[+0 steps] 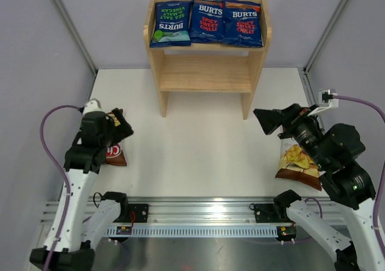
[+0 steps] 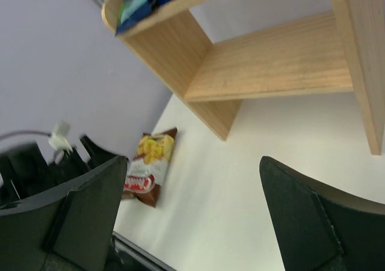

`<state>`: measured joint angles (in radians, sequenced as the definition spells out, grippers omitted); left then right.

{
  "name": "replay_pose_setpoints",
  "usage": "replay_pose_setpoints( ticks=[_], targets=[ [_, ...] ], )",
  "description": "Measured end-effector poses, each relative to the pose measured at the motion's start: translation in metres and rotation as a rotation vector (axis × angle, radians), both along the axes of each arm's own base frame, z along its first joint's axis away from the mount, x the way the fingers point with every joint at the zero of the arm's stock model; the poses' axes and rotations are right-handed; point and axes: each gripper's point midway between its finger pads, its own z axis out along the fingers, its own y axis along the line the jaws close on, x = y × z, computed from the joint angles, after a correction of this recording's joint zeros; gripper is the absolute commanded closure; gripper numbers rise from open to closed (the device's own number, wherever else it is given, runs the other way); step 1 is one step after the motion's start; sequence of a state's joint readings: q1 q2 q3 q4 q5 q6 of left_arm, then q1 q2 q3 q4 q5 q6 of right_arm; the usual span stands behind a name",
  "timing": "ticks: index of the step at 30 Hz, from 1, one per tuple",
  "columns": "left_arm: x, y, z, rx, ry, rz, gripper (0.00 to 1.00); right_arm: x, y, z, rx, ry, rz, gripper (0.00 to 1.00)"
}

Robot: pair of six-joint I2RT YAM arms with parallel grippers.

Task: Place and organize the chips bags onto the shelf

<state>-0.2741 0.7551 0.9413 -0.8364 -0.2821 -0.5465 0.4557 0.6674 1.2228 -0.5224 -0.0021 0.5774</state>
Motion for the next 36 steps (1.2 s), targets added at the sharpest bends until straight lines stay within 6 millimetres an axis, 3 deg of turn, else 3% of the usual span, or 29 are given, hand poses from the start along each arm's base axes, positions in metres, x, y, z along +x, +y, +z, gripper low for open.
replay_pose_setpoints(
  ticks=[4, 11, 15, 21, 26, 33, 36],
  targets=[
    [0.018, 0.068, -0.005, -0.094, 0.028, 0.229, 0.01, -0.026, 0.008, -0.034, -0.096, 0.013, 0.120, 0.01],
    [0.036, 0.105, -0.024, -0.059, 0.060, 0.301, 0.01, -0.055, 0.046, -0.098, -0.088, 0.071, 0.406, 0.01],
    [0.050, 0.127, -0.041, -0.042, 0.151, 0.331, 0.01, -0.067, 0.067, -0.121, -0.052, 0.104, 0.564, 0.01],
    [0.061, 0.177, -0.057, -0.053, 0.253, 0.407, 0.01, -0.089, 0.078, -0.116, 0.003, 0.032, 0.708, 0.01],
    [0.065, 0.177, -0.076, -0.151, 0.294, 0.329, 0.01, -0.115, 0.081, -0.118, 0.057, -0.064, 0.826, 0.01],
    [0.076, 0.195, -0.081, -0.118, 0.359, 0.261, 0.01, -0.140, 0.081, -0.118, 0.070, -0.146, 0.947, 0.01],
    [0.082, 0.195, -0.094, -0.153, 0.385, 0.206, 0.01, -0.152, 0.078, -0.114, 0.060, -0.205, 0.986, 0.01]
  ],
)
